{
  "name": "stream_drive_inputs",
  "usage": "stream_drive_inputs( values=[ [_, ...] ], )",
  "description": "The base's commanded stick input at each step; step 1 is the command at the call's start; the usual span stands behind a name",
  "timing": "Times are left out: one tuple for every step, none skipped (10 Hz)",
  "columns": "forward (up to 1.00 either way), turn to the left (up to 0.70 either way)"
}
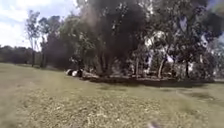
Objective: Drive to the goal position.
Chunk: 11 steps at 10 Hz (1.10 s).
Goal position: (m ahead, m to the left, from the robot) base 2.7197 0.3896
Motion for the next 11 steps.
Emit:
stream_drive_inputs(
  values=[
    [0.7, -0.35],
    [0.7, -0.35],
    [0.7, -0.35],
    [0.7, -0.35],
    [0.7, -0.35],
    [0.7, -0.35],
    [0.7, 0.0],
    [0.7, 0.0],
    [0.7, 0.0],
    [0.7, 0.0],
    [0.7, 0.0]
  ],
)
